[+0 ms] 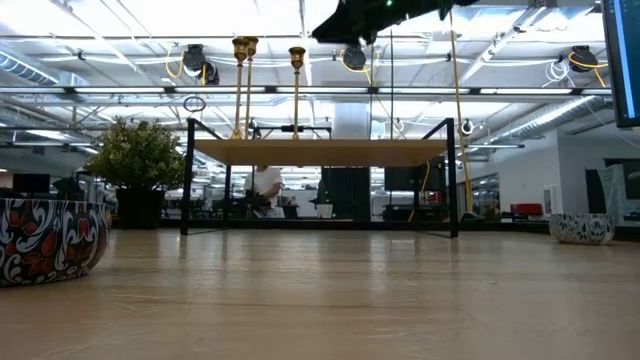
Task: Pick & Place candle stick holders
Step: Put the gold candle holder on the shelf
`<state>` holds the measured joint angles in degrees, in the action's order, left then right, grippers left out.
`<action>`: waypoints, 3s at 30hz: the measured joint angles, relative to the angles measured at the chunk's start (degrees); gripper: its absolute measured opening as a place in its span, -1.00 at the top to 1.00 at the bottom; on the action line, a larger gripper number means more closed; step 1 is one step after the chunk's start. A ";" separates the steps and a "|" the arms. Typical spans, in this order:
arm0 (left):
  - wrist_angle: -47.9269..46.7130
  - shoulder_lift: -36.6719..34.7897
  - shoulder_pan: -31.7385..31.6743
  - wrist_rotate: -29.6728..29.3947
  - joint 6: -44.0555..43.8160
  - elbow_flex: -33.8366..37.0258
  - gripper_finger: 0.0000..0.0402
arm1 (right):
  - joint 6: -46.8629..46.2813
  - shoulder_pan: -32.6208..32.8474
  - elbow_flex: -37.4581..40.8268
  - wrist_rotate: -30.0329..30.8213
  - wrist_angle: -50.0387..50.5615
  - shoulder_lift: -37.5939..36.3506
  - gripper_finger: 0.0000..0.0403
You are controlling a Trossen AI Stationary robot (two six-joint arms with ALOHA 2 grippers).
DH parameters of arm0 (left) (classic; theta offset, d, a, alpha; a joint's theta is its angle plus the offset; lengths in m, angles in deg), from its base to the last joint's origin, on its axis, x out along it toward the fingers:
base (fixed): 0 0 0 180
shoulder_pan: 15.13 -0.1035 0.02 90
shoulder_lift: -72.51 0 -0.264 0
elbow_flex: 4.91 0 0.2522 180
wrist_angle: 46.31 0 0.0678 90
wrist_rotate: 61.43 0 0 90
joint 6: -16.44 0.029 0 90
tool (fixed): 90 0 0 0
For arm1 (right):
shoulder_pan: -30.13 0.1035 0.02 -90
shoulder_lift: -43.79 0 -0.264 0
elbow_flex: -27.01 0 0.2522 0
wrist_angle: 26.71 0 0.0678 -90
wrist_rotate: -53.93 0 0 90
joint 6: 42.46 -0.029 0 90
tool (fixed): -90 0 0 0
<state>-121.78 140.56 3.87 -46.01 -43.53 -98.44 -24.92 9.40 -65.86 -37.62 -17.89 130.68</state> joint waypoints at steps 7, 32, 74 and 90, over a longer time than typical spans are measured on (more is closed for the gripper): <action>-3.70 0.02 -2.60 5.60 -3.16 0.00 0.99 | -0.57 -0.61 0.00 0.51 -3.69 3.53 -0.17; -4.85 0.07 -4.00 10.18 -2.61 0.00 0.99 | -9.38 -5.55 -0.04 -1.53 1.97 15.74 0.63; -5.76 0.07 -5.37 10.57 -1.20 0.00 0.98 | -11.08 -5.44 0.04 -3.56 6.37 18.18 1.00; -5.48 0.07 -5.37 10.55 -1.21 0.00 0.93 | -12.00 -4.22 0.00 -7.69 -0.30 20.43 1.00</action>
<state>-127.25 140.63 -1.50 -35.46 -44.75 -98.44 -36.92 5.18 -65.86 -45.31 -18.19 151.10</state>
